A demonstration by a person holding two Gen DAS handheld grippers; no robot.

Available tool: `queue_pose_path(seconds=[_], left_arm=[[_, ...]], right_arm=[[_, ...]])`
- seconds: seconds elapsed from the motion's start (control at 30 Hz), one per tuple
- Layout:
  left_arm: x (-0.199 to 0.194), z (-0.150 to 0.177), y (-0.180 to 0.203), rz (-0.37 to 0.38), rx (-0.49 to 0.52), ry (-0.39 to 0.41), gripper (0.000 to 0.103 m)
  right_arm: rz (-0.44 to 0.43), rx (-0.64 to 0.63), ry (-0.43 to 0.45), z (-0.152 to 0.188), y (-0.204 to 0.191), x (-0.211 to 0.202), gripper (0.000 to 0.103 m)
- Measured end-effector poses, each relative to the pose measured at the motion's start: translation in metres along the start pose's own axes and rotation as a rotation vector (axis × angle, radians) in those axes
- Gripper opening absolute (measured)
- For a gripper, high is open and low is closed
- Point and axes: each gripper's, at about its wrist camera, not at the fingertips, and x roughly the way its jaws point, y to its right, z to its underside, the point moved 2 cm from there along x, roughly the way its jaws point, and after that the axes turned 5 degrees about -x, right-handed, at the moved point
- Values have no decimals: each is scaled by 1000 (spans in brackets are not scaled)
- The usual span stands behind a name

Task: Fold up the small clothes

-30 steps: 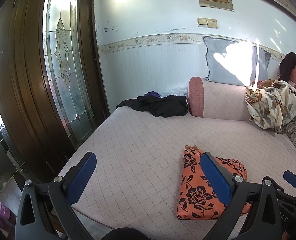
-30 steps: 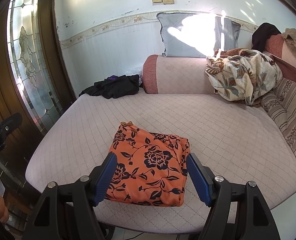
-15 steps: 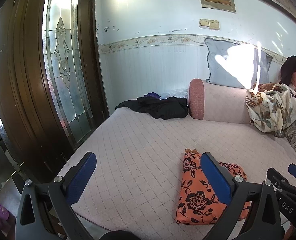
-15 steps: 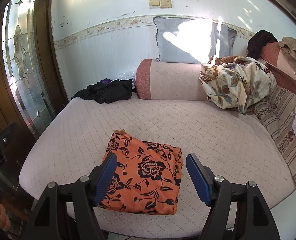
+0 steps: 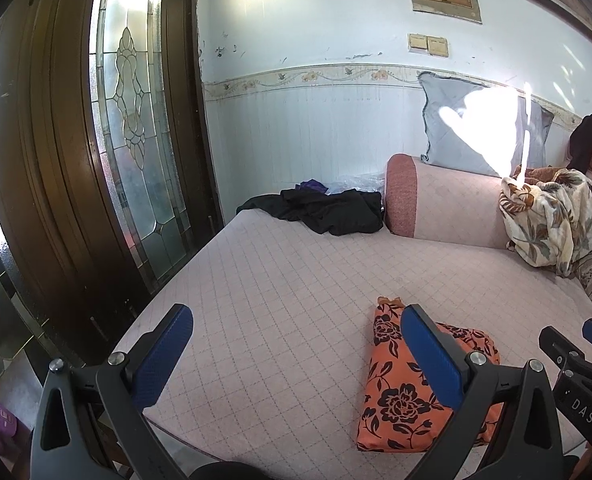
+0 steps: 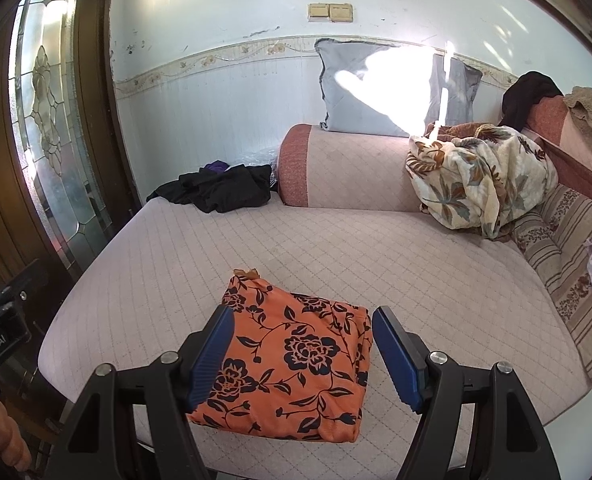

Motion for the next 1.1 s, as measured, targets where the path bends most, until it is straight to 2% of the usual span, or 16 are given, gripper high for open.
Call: queue_pose_path(seconds=[0.4, 1.03, 1.1], left_arm=[[1, 1, 4, 30, 6, -5, 103], [8, -1, 30, 126, 57, 9, 103], [16, -4, 27, 96, 50, 21, 103]], right_arm=[[15, -12, -41, 18, -1, 8, 75], [115, -14, -5, 11, 17, -8, 75], [112, -15, -10, 10, 19, -2, 75]])
